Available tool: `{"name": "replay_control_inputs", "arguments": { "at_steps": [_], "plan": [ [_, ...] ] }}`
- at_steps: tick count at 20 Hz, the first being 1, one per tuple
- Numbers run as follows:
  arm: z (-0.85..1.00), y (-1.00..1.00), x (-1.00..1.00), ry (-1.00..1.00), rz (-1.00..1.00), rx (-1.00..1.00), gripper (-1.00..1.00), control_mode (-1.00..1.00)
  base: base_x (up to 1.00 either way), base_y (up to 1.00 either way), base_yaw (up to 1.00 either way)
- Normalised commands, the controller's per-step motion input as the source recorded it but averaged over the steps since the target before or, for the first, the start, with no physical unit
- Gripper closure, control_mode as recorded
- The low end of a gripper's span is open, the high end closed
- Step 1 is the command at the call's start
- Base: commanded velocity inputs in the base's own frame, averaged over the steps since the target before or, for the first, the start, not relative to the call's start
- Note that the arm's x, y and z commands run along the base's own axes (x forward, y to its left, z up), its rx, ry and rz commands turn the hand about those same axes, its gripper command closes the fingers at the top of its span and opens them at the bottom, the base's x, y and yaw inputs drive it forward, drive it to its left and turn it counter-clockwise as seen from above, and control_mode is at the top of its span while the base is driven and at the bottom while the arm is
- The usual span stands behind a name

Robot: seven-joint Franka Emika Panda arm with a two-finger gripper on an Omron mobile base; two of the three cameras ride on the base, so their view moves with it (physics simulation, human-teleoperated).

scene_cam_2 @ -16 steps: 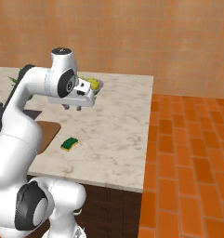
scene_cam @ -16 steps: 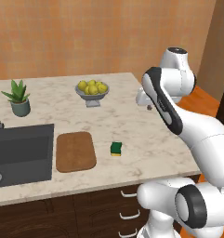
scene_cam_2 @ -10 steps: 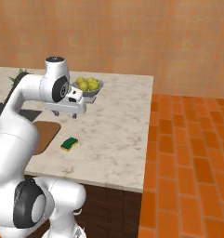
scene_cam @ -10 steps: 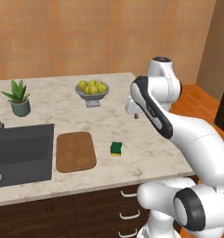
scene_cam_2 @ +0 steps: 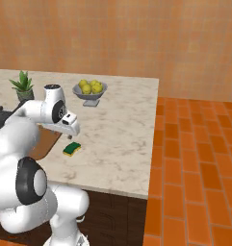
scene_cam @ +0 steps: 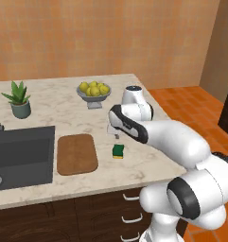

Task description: Pick up the sponge from the counter and clean the cutting board by briefly scrubbing or pressing down on the cutting board. Once finished, release the sponge.

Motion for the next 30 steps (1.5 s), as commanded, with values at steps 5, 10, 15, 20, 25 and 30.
{"name": "replay_control_inputs", "arguments": {
  "at_steps": [5, 10, 15, 20, 25, 30],
  "plan": [
    [-0.99, 0.17, 0.40, 0.02, -0.07, 0.00, -1.00, -1.00, 0.00, 0.00, 0.00],
    [-0.69, 0.07, 0.19, 0.00, -0.04, 0.00, -1.00, -1.00, 0.00, 0.00, 0.00],
    [-0.24, 0.00, 0.08, -0.01, 0.00, 0.00, -1.00, -1.00, 0.00, 0.00, 0.00],
    [-0.18, 0.11, 0.07, -0.04, 0.00, 0.00, -1.00, -1.00, 0.00, 0.00, 0.00],
    [-0.29, 0.01, 0.04, -0.05, 0.00, 0.00, -1.00, -1.00, 0.00, 0.00, 0.00],
    [-0.12, 0.00, 0.10, -0.02, 0.00, 0.00, -1.00, -1.00, 0.00, 0.00, 0.00]
  ]
}}
